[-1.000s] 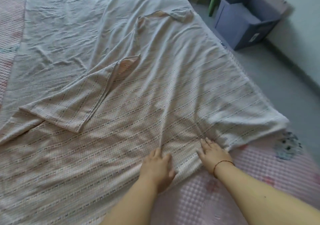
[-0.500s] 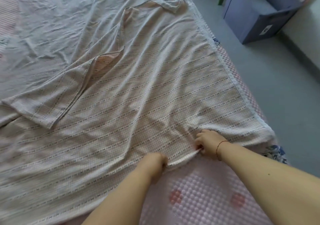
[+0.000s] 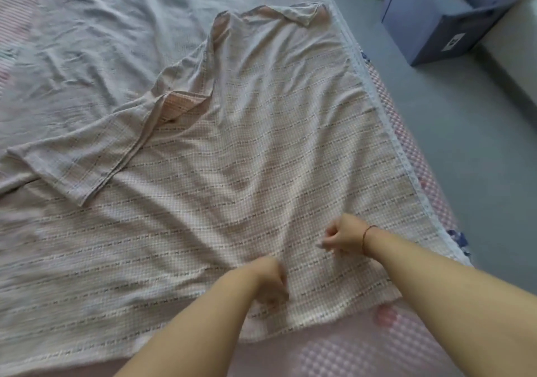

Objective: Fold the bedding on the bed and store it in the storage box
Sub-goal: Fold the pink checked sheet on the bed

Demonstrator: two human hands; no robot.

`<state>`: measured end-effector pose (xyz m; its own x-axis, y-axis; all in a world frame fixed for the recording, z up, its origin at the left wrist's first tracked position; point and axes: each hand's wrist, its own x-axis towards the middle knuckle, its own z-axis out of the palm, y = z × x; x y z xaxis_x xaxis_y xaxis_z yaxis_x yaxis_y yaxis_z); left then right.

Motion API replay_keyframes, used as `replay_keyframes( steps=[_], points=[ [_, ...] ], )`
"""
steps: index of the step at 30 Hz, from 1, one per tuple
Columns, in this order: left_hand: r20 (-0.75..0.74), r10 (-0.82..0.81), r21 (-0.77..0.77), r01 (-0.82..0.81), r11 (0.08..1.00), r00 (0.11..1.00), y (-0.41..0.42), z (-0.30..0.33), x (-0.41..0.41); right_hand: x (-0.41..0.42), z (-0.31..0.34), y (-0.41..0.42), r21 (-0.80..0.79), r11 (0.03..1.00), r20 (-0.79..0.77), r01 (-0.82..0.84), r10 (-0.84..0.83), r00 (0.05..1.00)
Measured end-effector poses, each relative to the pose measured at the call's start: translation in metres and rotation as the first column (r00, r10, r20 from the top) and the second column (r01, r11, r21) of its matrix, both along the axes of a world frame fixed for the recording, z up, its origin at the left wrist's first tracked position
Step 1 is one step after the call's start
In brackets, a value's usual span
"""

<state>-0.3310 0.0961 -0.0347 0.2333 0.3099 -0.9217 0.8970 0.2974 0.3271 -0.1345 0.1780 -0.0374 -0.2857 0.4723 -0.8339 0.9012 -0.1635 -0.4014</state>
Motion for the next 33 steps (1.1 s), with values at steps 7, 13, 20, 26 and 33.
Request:
replay_keyframes(
  steps=[7,13,20,26,33],
  points=[
    [-0.06,0.161,0.508,-0.108,0.854,0.985,0.017,0.0,0.021,0.054,0.005,0.054,0.527,0.815,0.229,0.241,-0.409,0.883],
    [-0.275,0.09,0.372,0.02,0.928,0.957,0.033,-0.011,0.036,0.084,-0.003,0.082,0.556,0.775,0.355,0.3,-0.548,0.757],
    [-0.244,0.011,0.374,0.084,0.924,0.97,0.048,-0.023,0.056,0.092,-0.016,0.13,0.509,0.702,0.2,0.498,-0.66,0.724],
    [-0.215,0.058,0.544,0.07,0.836,0.975,0.051,-0.015,0.045,0.141,-0.019,0.127,0.592,0.706,0.309,0.388,-0.644,0.7],
    [-0.392,0.296,0.41,-0.123,0.904,0.871,0.025,-0.013,-0.003,0.078,-0.009,0.099,0.757,0.652,0.351,0.042,-0.46,0.816]
  ],
)
